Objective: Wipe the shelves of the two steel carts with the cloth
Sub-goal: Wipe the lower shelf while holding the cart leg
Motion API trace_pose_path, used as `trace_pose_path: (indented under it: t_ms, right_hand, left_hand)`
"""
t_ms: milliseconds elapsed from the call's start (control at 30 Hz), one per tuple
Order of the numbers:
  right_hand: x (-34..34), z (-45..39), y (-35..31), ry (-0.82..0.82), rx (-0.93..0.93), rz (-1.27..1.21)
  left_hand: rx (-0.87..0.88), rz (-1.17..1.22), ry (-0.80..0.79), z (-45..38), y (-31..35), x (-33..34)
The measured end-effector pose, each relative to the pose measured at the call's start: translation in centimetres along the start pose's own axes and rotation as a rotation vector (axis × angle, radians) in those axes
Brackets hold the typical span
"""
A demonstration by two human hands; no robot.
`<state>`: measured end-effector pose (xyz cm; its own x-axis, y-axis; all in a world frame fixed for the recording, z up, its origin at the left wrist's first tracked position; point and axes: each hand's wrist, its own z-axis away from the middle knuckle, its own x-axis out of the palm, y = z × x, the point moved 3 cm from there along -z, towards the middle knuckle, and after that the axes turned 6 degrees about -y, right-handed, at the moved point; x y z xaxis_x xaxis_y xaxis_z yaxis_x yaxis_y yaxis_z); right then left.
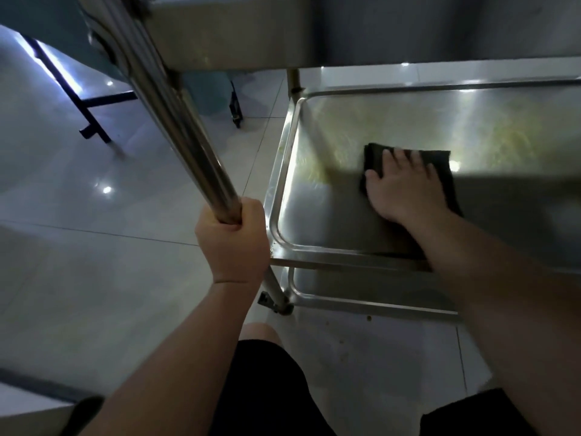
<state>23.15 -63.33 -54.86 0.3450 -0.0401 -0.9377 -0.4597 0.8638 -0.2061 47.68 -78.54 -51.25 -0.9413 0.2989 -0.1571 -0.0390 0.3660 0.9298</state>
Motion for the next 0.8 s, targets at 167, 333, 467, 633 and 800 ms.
trace_pose_path:
  t_ms: [167, 333, 467, 633, 800]
  right_hand:
    - [1.2, -0.7, -13.3, -0.041, -0.267, -0.015]
    - [2.4, 4.6, -11.2, -0.135, -0.798, 0.118]
    - [0.4, 2.8, -5.1, -0.14, -0.718, 0.177]
    - [-0.5, -3.7, -8.5, -0.056, -0.395, 0.085]
    - [0.4, -5.8, -15.0, -0.036, -0.385, 0.032]
  left_hand:
    - [0.062, 0.002, -0.012, 0.0, 0.3, -0.1]
    - [0.084, 0.015, -0.016, 0.3, 0.6, -0.1]
    - [0.08, 0.04, -0.017, 0.4, 0.4, -0.2]
    - [0.116, 0.073, -0.037, 0.5, 0.6, -0.1]
    - [0.163, 0.091, -0.069, 0.6, 0.4, -0.1]
